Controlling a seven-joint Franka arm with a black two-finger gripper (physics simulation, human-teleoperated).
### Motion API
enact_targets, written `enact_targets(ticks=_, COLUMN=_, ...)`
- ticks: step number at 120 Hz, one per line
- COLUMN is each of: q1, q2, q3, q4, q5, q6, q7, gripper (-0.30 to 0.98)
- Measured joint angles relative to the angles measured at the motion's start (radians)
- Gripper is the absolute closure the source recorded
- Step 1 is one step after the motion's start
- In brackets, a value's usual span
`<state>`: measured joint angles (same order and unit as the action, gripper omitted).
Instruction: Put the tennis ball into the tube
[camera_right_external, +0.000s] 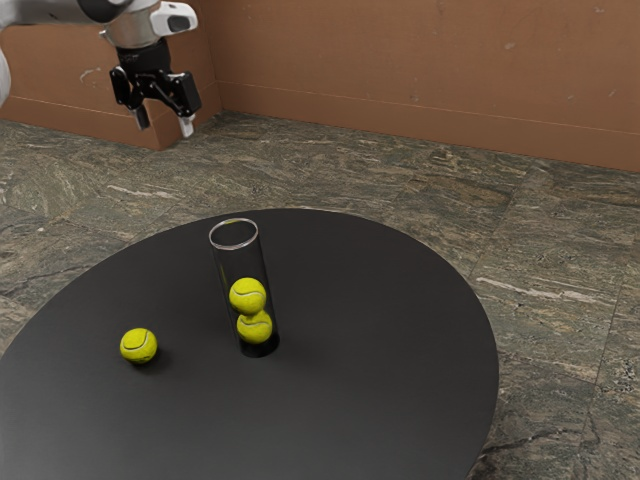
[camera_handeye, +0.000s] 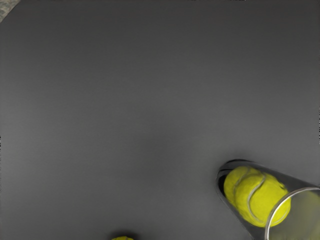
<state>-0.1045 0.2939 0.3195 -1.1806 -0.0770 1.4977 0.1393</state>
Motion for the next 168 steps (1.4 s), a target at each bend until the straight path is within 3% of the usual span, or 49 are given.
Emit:
enact_targets(ticks=19, q1=0.0, q2=-0.02, q3=0.011, q4=-0.023, q5=0.008, q6=-0.027, q7=0.011, gripper=0.0)
enact_targets(ticks=35, q1=0.005, q2=-0.162, q3=0.029, q4=-0.247, q5=0.068, q6=-0.013, q7=0.02, gripper=0.0)
enact_targets(ticks=55, q1=0.028, q2=-0.216, q3=0.104, q4=-0.402, q5=0.123, q6=0.019, q7=0.025, gripper=0.0)
enact_targets(ticks=84, q1=0.009, q2=-0.223, q3=0.106, q4=-0.617, q5=0.123, q6=0.232, q7=0.036, gripper=0.0)
enact_targets(ticks=119, q1=0.011, q2=-0.442, q3=0.054, q4=-0.928, q5=0.109, q6=0.432, q7=-0.016, gripper=0.0)
enact_targets(ticks=168, q1=0.014, q2=-0.353, q3=0.051, q4=-1.094, q5=0.13, q6=0.691, q7=-0.062, gripper=0.0)
